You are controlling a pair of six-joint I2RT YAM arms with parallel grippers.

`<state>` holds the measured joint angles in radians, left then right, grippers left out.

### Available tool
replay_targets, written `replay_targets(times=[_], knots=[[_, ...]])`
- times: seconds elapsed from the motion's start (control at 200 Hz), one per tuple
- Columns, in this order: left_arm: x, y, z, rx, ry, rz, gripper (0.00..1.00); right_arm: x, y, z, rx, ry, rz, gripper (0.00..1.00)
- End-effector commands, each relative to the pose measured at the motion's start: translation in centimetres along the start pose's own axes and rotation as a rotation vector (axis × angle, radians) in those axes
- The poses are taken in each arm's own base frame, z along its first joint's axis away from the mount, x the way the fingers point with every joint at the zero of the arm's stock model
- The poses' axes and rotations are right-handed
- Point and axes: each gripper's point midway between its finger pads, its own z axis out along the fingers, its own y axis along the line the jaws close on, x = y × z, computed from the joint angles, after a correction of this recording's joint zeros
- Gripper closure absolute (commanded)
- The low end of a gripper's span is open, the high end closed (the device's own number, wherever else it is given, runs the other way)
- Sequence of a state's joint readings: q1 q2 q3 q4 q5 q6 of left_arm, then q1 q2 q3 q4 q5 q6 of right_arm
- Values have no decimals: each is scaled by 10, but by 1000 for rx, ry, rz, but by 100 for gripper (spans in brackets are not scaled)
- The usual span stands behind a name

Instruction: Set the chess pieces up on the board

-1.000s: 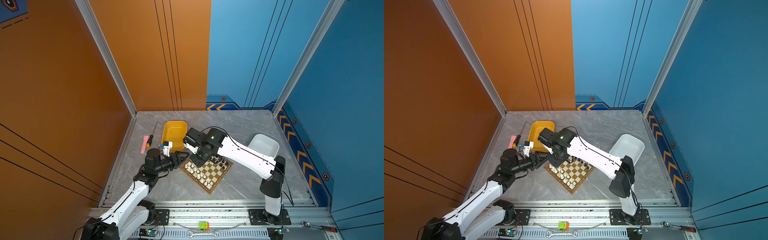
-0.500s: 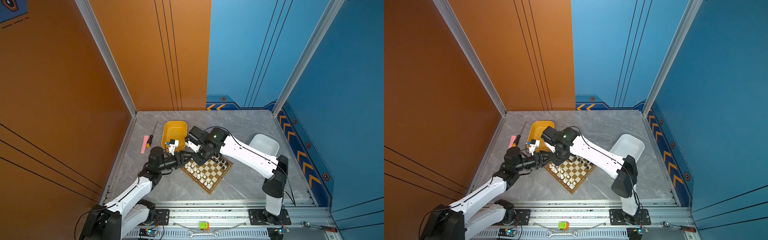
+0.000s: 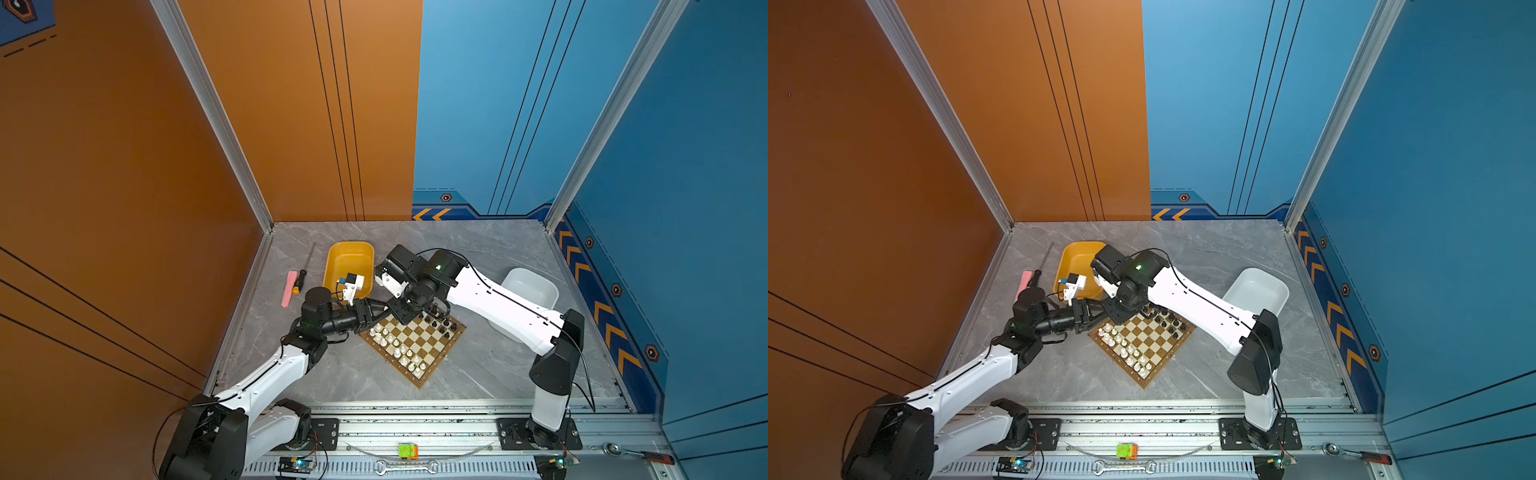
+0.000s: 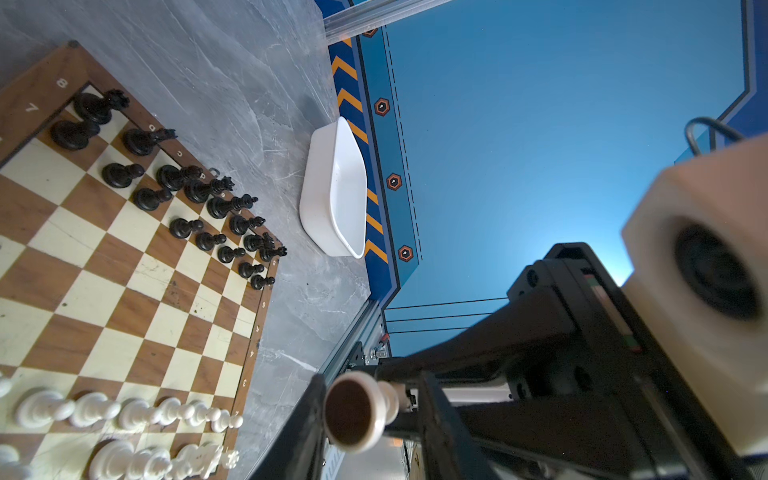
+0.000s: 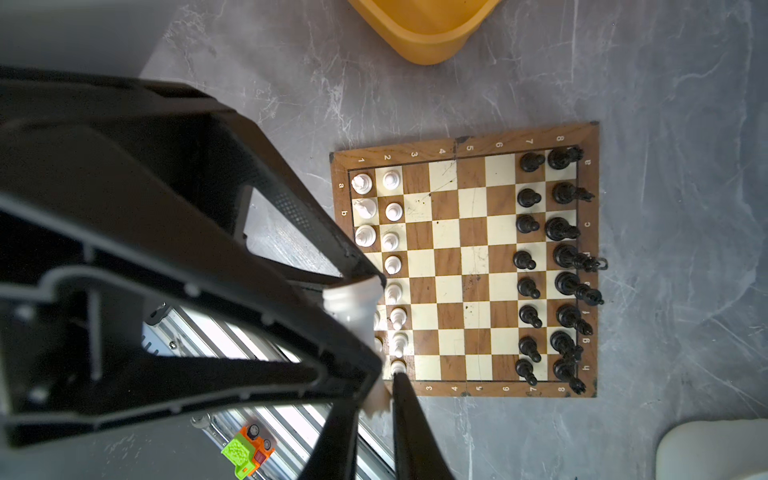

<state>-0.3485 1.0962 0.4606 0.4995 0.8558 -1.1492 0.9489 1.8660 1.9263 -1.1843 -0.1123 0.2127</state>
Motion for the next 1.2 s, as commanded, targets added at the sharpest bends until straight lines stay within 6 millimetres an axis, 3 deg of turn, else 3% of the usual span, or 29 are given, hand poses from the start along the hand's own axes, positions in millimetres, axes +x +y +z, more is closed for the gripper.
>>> replay_targets(times=[0.0, 0.32, 0.616, 0.866, 1.197], knots=[[-1, -17, 3, 41, 26, 53, 67, -2, 0, -12, -18, -36, -9, 82], [-8, -14, 4, 28, 0, 58, 70, -1, -1, -13, -28, -34, -9, 82], [-14, -13, 6, 25, -11, 58, 65, 3, -4, -15, -22, -32, -13, 82], [-19, -18, 10, 30, -11, 67, 71, 4, -5, -16, -26, -34, -17, 82], [-11, -21, 15, 46, 31, 69, 72, 1, -12, -16, -21, -38, -14, 82]])
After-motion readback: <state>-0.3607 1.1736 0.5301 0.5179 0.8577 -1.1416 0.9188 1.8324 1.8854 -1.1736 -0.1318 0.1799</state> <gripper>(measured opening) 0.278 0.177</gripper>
